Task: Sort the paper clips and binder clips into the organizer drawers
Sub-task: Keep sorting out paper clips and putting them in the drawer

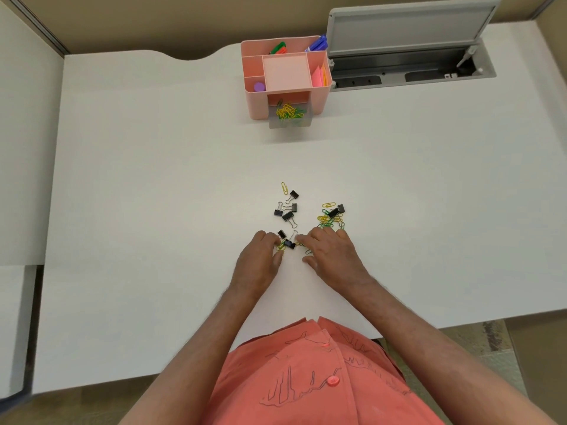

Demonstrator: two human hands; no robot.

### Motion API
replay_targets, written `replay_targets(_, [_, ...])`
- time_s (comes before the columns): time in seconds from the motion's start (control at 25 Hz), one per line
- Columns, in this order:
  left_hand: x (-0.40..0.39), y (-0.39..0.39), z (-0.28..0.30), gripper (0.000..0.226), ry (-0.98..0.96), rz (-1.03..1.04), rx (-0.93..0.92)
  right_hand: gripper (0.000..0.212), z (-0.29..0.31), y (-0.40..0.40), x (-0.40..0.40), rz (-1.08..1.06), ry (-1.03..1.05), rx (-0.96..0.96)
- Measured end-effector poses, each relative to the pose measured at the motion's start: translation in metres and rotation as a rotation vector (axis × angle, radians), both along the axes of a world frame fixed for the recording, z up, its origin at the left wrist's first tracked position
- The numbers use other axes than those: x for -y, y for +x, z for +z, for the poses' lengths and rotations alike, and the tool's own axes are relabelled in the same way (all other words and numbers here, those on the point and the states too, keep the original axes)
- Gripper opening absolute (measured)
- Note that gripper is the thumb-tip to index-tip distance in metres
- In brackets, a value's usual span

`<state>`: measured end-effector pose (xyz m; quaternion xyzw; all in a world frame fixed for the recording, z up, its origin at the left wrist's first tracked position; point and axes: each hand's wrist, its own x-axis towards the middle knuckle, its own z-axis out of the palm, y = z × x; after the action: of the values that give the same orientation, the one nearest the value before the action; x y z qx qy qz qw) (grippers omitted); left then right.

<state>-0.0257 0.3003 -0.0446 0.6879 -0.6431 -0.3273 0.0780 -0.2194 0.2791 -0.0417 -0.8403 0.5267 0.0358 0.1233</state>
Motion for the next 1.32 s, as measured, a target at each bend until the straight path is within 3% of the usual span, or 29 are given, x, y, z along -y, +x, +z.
replay_targets(0.16, [-0.003,-0.003,-0.001,0.031,0.003,0.007,0.003,0.033,-0.004,0.005,0.0,-0.048,-0.037,0.03])
replay_targets(0.4, [0.008,-0.014,-0.001,0.012,0.029,0.071,0.049,0.005,-0.006,0.013,0.007,-0.063,-0.095,0.038])
replay_targets(0.76, [0.004,-0.011,0.0,0.005,-0.024,0.028,0.057,0.009,-0.005,0.021,0.016,-0.084,-0.095,-0.051])
replay_targets(1.0, [0.012,0.006,-0.003,0.009,0.064,0.193,-0.17,0.007,-0.002,0.017,0.031,-0.16,0.015,0.014])
replay_targets(1.12, [0.022,0.014,0.002,0.015,0.104,0.325,-0.284,0.009,0.004,0.015,0.038,-0.253,0.064,0.125])
replay_targets(1.32, [0.072,0.018,0.034,0.018,-0.014,0.378,-0.378,0.008,0.023,0.013,0.057,-0.544,0.384,0.587])
